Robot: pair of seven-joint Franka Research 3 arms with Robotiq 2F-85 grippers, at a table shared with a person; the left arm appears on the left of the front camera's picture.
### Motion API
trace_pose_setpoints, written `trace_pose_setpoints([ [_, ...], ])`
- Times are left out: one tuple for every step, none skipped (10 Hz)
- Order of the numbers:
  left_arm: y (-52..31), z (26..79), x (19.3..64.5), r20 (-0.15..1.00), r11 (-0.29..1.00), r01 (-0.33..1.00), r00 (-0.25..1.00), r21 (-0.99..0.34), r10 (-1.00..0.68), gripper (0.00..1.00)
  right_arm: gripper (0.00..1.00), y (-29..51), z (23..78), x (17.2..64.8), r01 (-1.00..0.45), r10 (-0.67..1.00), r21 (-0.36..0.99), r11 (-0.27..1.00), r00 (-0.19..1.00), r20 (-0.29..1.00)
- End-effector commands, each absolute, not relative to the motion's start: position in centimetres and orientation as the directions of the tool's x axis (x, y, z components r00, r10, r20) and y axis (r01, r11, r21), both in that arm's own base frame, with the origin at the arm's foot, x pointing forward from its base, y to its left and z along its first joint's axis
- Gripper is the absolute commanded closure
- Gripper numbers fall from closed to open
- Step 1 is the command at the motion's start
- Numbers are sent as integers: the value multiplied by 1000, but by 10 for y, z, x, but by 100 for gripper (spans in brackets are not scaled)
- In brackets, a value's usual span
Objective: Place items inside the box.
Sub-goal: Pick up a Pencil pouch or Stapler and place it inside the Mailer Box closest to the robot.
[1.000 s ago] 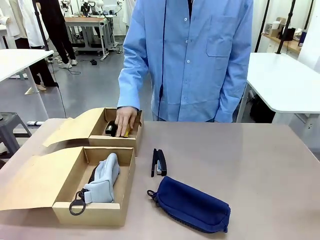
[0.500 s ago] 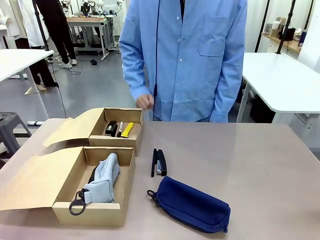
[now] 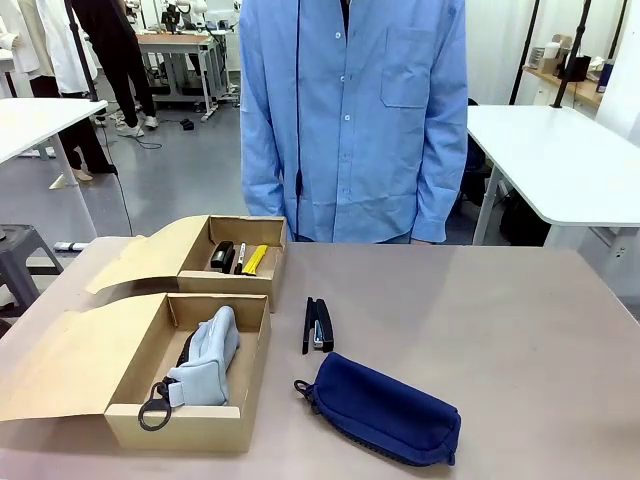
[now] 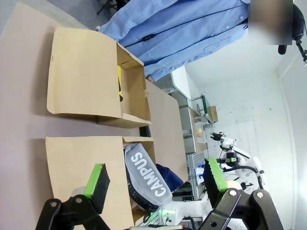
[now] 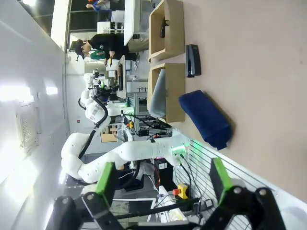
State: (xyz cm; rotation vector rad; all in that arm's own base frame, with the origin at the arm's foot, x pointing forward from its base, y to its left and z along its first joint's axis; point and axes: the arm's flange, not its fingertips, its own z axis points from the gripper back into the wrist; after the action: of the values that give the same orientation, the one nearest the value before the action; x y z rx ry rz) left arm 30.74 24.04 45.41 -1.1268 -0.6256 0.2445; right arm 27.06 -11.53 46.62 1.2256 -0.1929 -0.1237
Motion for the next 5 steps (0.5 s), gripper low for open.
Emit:
trace_pose_setpoints([
  [239,456,309,363,416,154,793,-896,489,0,0,-116,470,270,6,-206,947,322,976,64],
  [239,456,309,363,416,154,793,-896,489,0,0,-116,470,270,6,-206,947,322,976,64],
  [239,456,309,363,416,154,793,-896,489,0,0,-116,470,270,6,-206,947,322,976,64],
  [239,456,309,363,416,154,793,-896,489,0,0,-116,470,270,6,-206,947,322,976,64],
  [239,456,309,363,416,154,793,-896,489,0,0,-116,470,270,6,-206,947,322,976,64],
])
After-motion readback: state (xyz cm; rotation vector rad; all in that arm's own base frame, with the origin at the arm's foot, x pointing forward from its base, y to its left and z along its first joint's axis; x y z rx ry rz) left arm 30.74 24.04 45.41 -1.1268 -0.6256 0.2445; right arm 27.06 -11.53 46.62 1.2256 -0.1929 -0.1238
